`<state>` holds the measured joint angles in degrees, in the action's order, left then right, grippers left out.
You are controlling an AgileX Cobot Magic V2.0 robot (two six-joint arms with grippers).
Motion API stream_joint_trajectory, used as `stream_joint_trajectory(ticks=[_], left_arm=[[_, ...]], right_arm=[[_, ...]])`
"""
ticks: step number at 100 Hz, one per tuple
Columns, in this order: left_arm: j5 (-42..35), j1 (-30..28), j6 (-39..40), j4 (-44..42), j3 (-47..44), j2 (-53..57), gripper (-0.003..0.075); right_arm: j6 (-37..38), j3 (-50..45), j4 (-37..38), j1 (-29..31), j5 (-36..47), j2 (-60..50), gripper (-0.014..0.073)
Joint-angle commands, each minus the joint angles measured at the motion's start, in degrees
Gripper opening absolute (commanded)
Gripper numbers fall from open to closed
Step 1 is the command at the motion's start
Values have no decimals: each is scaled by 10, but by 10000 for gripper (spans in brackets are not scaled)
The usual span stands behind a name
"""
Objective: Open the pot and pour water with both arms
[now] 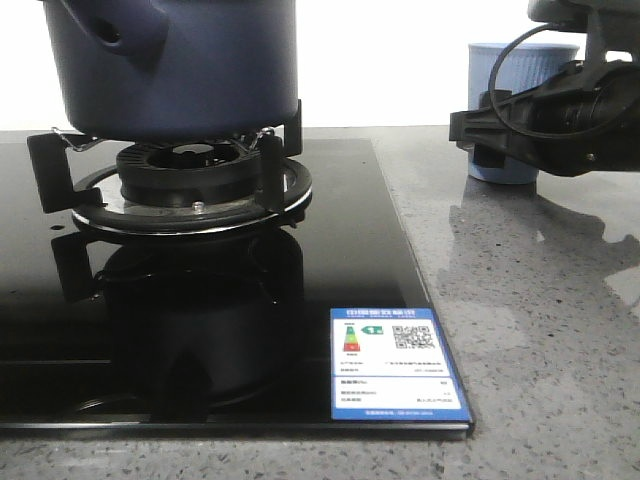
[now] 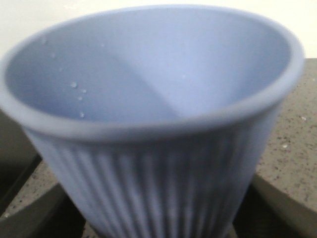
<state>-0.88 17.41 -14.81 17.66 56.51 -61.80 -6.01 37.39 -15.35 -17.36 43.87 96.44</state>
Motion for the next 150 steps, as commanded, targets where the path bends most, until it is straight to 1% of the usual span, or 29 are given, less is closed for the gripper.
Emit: stream_joint_trajectory(ticks=[1,15,22,42,64,76,85,101,129,150], left_arm=[[-62,-2,2,-1,21,16,359],[-62,-2,2,-2,21,16,359],[-62,-2,2,-2,21,16,359],[-62,-2,2,-6,21,16,359],[-62,-2,2,-25,21,16,359],[-62,-2,2,-25,21,16,359],[-62,-2,2,-25,21,16,359],[-62,-2,2,-26,21,16,359],[-62,-2,2,-26,21,16,359],[-62,-2,2,-26,21,16,358]], right_arm=[[-6,15,18,1,43,-42,340],[-6,15,52,1,33,-88,340],[-6,15,79,0,11,-117,340],[-6,40,146,-1,-126,-204,340],[-6,115,164,-24,-294,-251,340],[-6,175,166,-46,-389,-251,340],[-6,213,171,-65,-420,-249,340],[-6,276,212,-97,-489,-232,340],[-6,387,336,-149,-630,-172,340],[-6,468,448,-186,-735,-122,340]])
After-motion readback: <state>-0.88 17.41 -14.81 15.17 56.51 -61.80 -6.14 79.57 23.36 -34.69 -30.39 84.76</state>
